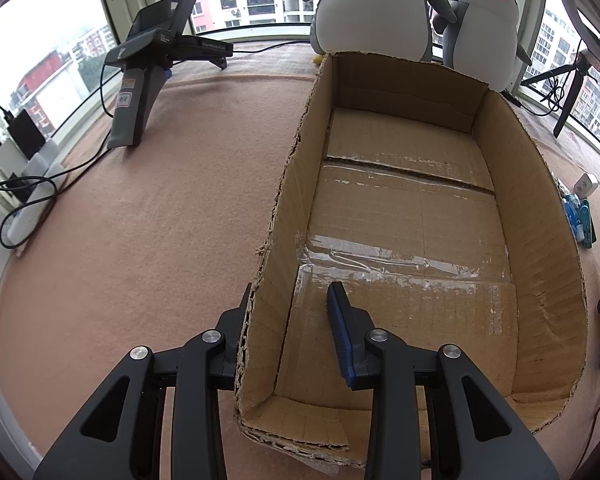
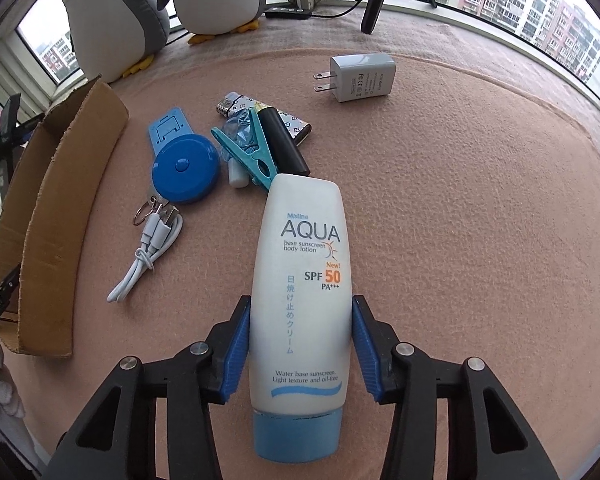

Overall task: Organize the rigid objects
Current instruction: 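Carry the sunscreen tube into the cardboard box and open the right gripper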

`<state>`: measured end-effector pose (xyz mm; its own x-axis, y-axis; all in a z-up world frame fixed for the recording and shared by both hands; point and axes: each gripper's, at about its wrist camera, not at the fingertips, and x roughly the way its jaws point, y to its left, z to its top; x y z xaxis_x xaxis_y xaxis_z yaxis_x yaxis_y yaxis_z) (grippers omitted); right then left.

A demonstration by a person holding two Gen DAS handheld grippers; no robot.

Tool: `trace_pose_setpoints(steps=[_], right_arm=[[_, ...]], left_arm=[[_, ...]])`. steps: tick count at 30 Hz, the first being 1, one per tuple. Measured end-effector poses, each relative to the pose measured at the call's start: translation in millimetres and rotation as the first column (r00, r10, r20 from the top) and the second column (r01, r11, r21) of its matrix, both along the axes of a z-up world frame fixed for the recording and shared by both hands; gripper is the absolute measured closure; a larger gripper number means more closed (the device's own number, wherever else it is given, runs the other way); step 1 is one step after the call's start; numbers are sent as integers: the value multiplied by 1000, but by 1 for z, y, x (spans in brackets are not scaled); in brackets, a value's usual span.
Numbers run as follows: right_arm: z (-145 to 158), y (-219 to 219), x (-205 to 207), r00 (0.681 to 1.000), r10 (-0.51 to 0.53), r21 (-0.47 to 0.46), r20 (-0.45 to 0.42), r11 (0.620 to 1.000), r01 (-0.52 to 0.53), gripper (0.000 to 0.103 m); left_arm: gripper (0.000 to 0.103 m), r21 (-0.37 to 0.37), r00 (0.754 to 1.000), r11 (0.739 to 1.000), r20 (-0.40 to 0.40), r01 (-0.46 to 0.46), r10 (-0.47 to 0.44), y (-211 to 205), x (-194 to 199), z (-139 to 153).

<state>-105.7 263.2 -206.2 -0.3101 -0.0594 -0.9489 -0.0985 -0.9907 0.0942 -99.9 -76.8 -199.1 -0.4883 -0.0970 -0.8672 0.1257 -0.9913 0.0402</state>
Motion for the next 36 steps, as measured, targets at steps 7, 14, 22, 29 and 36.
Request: trace_pose_setpoints(steps=[7,14,22,29,36], right_arm=[[17,-1,16,999,-28,-51,-37,998,26,59],[62,-28,7,990,25,-94,-139,995,-38,59],[100,-101,-17,959,158,-148,-233,969,-195,59],[93,-159,-36,942,250,-178,-224,940,-292,59],[71,-193,-47,939,292,-206,-180,922,-326,59]], left_arm=[[71,-1,1000,1000,-1,-1,1,0,0,0],[71,0,1000,1000,-4,-2,2,0,0,1],[71,3,1000,1000,-8,-3,3,0,0,0],[71,6,1000,1000,-12,-6,6,0,-1,0],[71,6,1000,1000,-13,-6,6,0,-1,0]])
